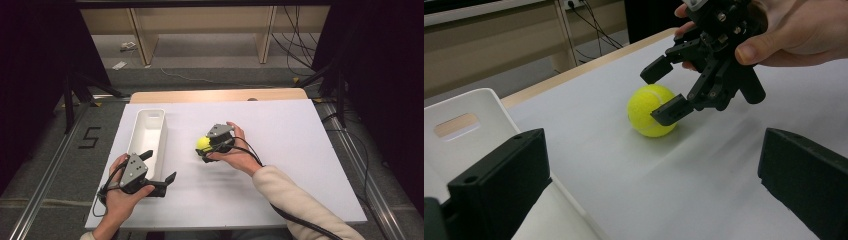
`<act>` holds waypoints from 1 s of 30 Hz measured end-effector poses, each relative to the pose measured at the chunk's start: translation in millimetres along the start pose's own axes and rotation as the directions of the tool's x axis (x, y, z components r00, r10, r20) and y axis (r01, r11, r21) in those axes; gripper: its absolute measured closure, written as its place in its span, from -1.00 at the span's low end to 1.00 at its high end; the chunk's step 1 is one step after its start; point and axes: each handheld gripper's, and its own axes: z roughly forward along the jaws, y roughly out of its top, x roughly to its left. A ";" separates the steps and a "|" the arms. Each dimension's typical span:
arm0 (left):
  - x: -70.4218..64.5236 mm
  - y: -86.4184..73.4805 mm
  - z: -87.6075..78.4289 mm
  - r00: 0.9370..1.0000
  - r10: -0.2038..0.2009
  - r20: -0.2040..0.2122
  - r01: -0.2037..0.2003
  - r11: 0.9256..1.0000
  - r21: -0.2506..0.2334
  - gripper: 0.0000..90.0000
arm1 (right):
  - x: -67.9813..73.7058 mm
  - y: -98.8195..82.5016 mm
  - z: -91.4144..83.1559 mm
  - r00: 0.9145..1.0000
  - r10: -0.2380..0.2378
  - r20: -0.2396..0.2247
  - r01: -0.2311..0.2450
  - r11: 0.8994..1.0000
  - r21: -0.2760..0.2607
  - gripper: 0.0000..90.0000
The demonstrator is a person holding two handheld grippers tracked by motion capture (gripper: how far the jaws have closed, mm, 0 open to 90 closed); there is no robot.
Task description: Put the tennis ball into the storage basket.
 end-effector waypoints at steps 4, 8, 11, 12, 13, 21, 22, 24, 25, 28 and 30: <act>-0.1 -0.1 0.2 1.000 0.000 0.001 0.000 1.000 0.002 -1.00 | 0.6 -1.7 5.3 1.000 -0.013 0.009 0.012 1.000 0.024 -0.65; 0.1 -0.1 -0.1 1.000 0.000 0.001 0.000 1.000 0.001 -1.00 | 0.8 -1.5 8.8 1.000 -0.011 0.006 0.011 1.000 0.029 -0.66; 0.1 -0.2 -0.1 1.000 0.000 0.001 0.000 1.000 0.002 -1.00 | 1.7 -2.1 11.7 1.000 -0.013 0.008 0.013 0.999 0.037 -0.66; 0.0 -0.2 -0.1 1.000 0.001 0.001 -0.001 1.000 0.002 -1.00 | 2.1 -2.5 12.7 1.000 -0.015 0.007 0.015 0.999 0.039 -0.66; 0.0 -0.2 -0.1 1.000 0.001 0.002 -0.001 1.000 0.002 -1.00 | 2.1 -2.9 13.7 1.000 -0.022 0.009 0.021 0.999 0.039 -0.66; -0.1 -0.3 0.1 1.000 0.003 0.003 -0.003 1.000 0.005 -1.00 | 2.9 -3.5 18.4 1.000 -0.022 0.006 0.022 0.999 0.050 -0.66; -0.1 -0.3 0.0 1.000 0.002 0.003 -0.002 1.000 0.004 -1.00 | 3.3 -3.9 18.8 1.000 -0.017 0.003 0.017 0.998 0.058 -0.65; -0.2 -0.3 -0.1 1.000 0.001 0.003 -0.001 1.000 0.003 -1.00 | 2.6 -4.8 20.0 1.000 -0.017 0.007 0.016 0.998 0.061 -0.65; -0.1 -0.3 -0.1 1.000 0.001 0.003 -0.001 1.000 0.003 -1.00 | 2.2 -5.3 20.4 1.000 -0.016 0.007 0.015 0.998 0.062 -0.65; -0.2 -0.3 -0.1 1.000 0.001 0.004 -0.001 1.000 0.003 -1.00 | 1.2 -6.5 20.7 1.000 -0.011 0.012 0.011 0.998 0.067 -0.64; -0.2 -0.3 -0.1 1.000 0.001 0.004 -0.001 1.000 0.003 -1.00 | 0.4 -7.1 20.9 1.000 -0.013 0.015 0.012 0.998 0.068 -0.62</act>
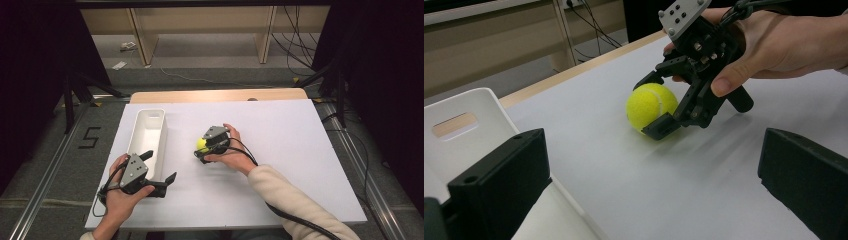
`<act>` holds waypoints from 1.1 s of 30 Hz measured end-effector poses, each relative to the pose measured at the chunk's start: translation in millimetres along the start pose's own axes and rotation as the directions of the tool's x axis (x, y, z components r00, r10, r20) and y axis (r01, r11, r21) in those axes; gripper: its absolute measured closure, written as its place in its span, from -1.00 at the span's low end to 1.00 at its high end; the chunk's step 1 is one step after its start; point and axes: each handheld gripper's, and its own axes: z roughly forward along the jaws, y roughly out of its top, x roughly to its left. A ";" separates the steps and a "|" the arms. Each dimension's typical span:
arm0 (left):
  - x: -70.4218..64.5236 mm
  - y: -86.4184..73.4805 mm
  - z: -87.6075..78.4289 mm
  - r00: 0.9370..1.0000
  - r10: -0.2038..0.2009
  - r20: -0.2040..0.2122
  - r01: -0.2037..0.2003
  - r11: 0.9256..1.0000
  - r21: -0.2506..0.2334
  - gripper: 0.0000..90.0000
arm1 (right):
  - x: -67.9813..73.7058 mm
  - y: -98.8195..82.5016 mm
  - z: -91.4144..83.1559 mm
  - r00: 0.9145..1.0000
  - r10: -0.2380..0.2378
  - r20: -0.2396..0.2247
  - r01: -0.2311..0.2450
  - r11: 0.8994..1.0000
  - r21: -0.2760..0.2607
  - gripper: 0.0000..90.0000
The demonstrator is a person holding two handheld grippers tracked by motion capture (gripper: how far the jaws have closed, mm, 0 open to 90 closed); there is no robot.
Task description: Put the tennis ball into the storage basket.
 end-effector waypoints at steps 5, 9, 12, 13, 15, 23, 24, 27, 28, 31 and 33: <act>0.0 0.1 -0.1 1.000 0.001 -0.001 -0.001 1.000 0.000 -1.00 | -0.3 -1.2 0.4 1.000 0.008 0.006 -0.008 1.000 0.007 -0.56; 0.1 0.1 -0.3 1.000 0.000 -0.001 0.000 1.000 -0.001 -1.00 | -1.0 -1.5 0.6 1.000 0.004 0.011 -0.004 1.000 0.003 -0.52; 0.1 0.0 -0.1 1.000 0.000 -0.001 0.000 1.000 0.000 -1.00 | -0.7 -1.3 0.7 1.000 0.004 0.012 -0.004 1.000 0.003 -0.49; 0.1 0.0 -0.1 1.000 0.001 0.000 -0.001 1.000 0.000 -1.00 | -0.3 -1.3 0.6 1.000 0.009 0.011 -0.009 1.000 0.005 -0.48; 0.0 0.0 -0.2 1.000 0.000 -0.001 0.000 1.000 0.000 -1.00 | 0.2 -1.3 0.6 1.000 0.009 0.010 -0.009 1.000 0.005 -0.45; 0.0 0.0 -0.2 1.000 0.001 0.000 -0.001 1.000 0.000 -1.00 | -0.4 -1.2 0.0 1.000 0.004 0.007 -0.004 1.000 0.001 -0.41; 0.0 0.0 -0.2 1.000 0.000 0.000 0.000 1.000 0.000 -1.00 | -0.5 -1.1 -0.1 1.000 0.004 0.007 -0.004 1.000 0.001 -0.41; 0.0 0.0 -0.2 1.000 0.001 0.000 -0.001 1.000 0.000 -1.00 | -0.8 -1.0 -0.4 1.000 0.004 0.005 -0.004 1.000 0.002 -0.41; -0.1 0.0 -0.2 1.000 0.001 0.001 -0.001 1.000 0.000 -1.00 | -0.9 -1.1 -0.4 1.000 0.005 0.005 -0.005 1.000 0.002 -0.41; -0.1 0.1 -0.3 1.000 0.000 0.001 0.000 1.000 -0.002 -1.00 | -1.8 -0.8 -0.6 1.000 -0.003 0.006 0.004 1.000 -0.003 -0.41; 0.0 0.0 -0.3 1.000 0.000 0.001 0.000 1.000 -0.002 -1.00 | -2.3 -0.3 -1.8 1.000 0.003 0.007 -0.003 1.000 -0.001 -0.41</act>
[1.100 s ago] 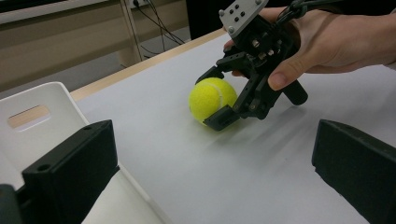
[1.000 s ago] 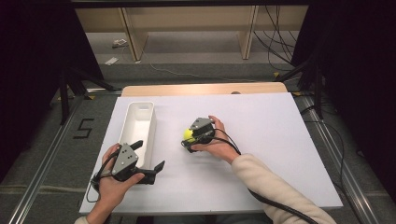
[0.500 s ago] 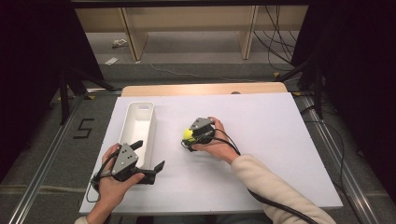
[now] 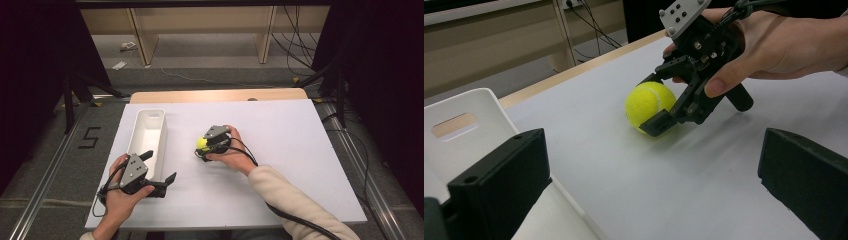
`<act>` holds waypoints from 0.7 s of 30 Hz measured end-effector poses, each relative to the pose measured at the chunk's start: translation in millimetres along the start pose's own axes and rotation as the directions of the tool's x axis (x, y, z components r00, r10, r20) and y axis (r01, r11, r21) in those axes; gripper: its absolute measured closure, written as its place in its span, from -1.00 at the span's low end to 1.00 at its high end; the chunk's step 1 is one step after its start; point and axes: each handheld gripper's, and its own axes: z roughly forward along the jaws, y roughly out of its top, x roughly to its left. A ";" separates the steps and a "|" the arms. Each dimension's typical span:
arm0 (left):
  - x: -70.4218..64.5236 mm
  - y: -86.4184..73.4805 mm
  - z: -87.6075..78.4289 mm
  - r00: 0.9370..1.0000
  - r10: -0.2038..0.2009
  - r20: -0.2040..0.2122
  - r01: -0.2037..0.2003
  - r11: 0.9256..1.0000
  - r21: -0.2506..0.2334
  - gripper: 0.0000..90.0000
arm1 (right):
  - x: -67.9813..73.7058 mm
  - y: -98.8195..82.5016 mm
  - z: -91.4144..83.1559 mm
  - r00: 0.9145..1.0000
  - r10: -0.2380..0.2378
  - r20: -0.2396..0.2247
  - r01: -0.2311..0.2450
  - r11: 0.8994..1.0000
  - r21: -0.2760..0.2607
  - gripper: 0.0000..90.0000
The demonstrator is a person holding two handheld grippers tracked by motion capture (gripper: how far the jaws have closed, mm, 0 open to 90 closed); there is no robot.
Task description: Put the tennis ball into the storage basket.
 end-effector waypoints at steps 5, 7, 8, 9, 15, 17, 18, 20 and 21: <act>-0.1 0.0 0.0 1.000 0.001 0.000 -0.001 1.000 0.000 -1.00 | -2.1 1.2 -2.5 1.000 0.011 0.003 -0.011 1.000 -0.007 -0.41; -0.1 0.0 0.0 1.000 0.001 0.001 -0.001 1.000 0.001 -1.00 | -2.5 1.8 -3.5 1.000 0.010 0.003 -0.010 1.000 -0.010 -0.41; -0.2 0.0 0.0 1.000 0.002 0.001 -0.002 1.000 0.001 -1.00 | -2.7 2.2 -3.8 1.000 0.009 0.003 -0.009 1.000 -0.013 -0.41; -0.2 0.0 0.0 1.000 0.002 0.001 -0.002 1.000 0.001 -1.00 | -3.1 2.7 -4.1 1.000 0.006 0.004 -0.006 1.000 -0.018 -0.41; -0.2 0.0 0.0 1.000 0.002 0.001 -0.002 1.000 0.001 -1.00 | -4.0 4.8 -6.7 1.000 0.009 0.003 -0.008 0.999 -0.031 -0.41; -0.4 0.1 0.0 1.000 0.003 0.000 -0.003 1.000 0.001 -1.00 | -4.2 5.3 -7.3 1.000 0.008 0.003 -0.008 0.999 -0.033 -0.41; -0.4 0.1 0.0 1.000 0.002 0.000 -0.002 1.000 0.001 -1.00 | -4.2 5.5 -7.5 1.000 0.008 0.003 -0.008 0.999 -0.034 -0.41; -0.2 0.1 0.0 1.000 0.001 0.000 -0.001 1.000 0.000 -1.00 | -4.5 5.9 -8.0 1.000 0.007 0.003 -0.007 0.999 -0.037 -0.41; -0.2 0.0 0.1 1.000 0.001 0.000 -0.001 1.000 0.001 -1.00 | -4.6 6.1 -8.2 1.000 0.008 0.003 -0.008 0.999 -0.037 -0.41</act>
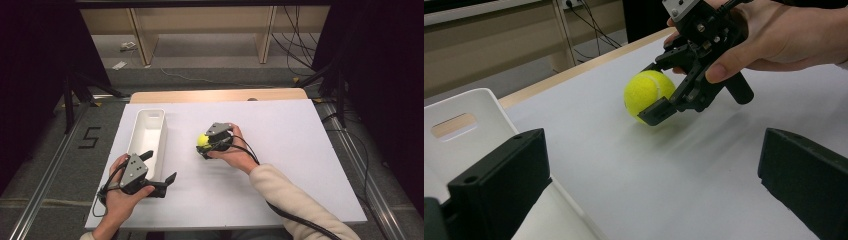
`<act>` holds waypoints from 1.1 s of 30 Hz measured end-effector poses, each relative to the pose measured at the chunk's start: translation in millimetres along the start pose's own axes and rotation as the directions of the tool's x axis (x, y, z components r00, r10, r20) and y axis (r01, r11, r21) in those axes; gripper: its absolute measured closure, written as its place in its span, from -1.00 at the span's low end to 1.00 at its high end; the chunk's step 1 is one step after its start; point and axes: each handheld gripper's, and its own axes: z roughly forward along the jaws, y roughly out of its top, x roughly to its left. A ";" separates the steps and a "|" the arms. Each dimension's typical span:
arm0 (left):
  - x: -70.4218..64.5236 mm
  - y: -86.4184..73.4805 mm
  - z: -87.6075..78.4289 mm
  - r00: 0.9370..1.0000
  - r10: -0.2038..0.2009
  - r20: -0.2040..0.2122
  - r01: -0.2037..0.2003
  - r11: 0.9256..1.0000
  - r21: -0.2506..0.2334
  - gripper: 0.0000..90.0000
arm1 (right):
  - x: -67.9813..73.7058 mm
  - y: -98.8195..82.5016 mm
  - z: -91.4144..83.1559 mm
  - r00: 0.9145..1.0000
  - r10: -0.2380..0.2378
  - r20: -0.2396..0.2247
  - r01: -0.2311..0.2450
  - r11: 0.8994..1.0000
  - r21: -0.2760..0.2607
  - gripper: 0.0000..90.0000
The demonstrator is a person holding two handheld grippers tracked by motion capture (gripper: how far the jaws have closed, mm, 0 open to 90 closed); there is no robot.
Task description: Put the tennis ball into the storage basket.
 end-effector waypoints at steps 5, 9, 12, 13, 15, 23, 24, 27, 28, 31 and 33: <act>-0.1 0.1 -0.1 1.000 0.001 0.000 -0.001 1.000 0.001 -1.00 | -0.4 0.8 -1.3 1.000 0.005 0.001 -0.005 1.000 -0.001 -0.41; -0.1 0.1 -0.1 1.000 0.002 0.000 -0.002 1.000 0.001 -1.00 | -0.3 1.4 -1.9 1.000 0.007 0.000 -0.007 1.000 -0.004 -0.41; -0.1 0.1 -0.2 1.000 0.000 0.000 0.000 1.000 0.000 -1.00 | -0.4 1.9 -2.4 1.000 0.006 0.000 -0.006 1.000 -0.007 -0.41; -0.1 0.1 -0.2 1.000 -0.001 0.000 0.001 1.000 -0.001 -1.00 | -0.4 2.1 -2.6 1.000 0.006 0.001 -0.006 1.000 -0.008 -0.40; -0.2 0.1 -0.2 1.000 0.000 0.000 0.000 1.000 -0.001 -1.00 | -0.9 2.5 -2.9 1.000 0.002 0.002 -0.002 1.000 -0.010 -0.40; 0.0 0.1 -0.2 1.000 0.000 0.000 0.000 1.000 -0.001 -1.00 | -1.5 4.3 -4.9 1.000 0.008 0.005 -0.008 1.000 -0.017 -0.40; -0.1 0.1 -0.2 1.000 -0.001 0.000 0.001 1.000 0.000 -1.00 | -1.6 4.5 -5.1 1.000 0.007 0.005 -0.007 1.000 -0.018 -0.40; -0.2 0.2 -0.2 1.000 0.000 0.000 0.000 1.000 0.000 -1.00 | -1.6 4.8 -5.6 1.000 0.008 0.003 -0.008 1.000 -0.015 -0.40; -0.1 0.2 -0.2 1.000 0.000 0.000 0.000 1.000 0.000 -1.00 | -1.6 4.9 -5.8 1.000 0.008 0.003 -0.008 1.000 -0.015 -0.40; -0.1 0.2 -0.2 1.000 -0.001 -0.001 0.001 1.000 -0.001 -1.00 | -1.9 5.5 -6.2 1.000 0.004 0.004 -0.004 1.000 -0.018 -0.40; -0.1 0.1 -0.2 1.000 0.000 0.001 0.000 1.000 -0.001 -1.00 | -1.9 6.0 -6.6 1.000 0.004 0.004 -0.004 1.000 -0.022 -0.40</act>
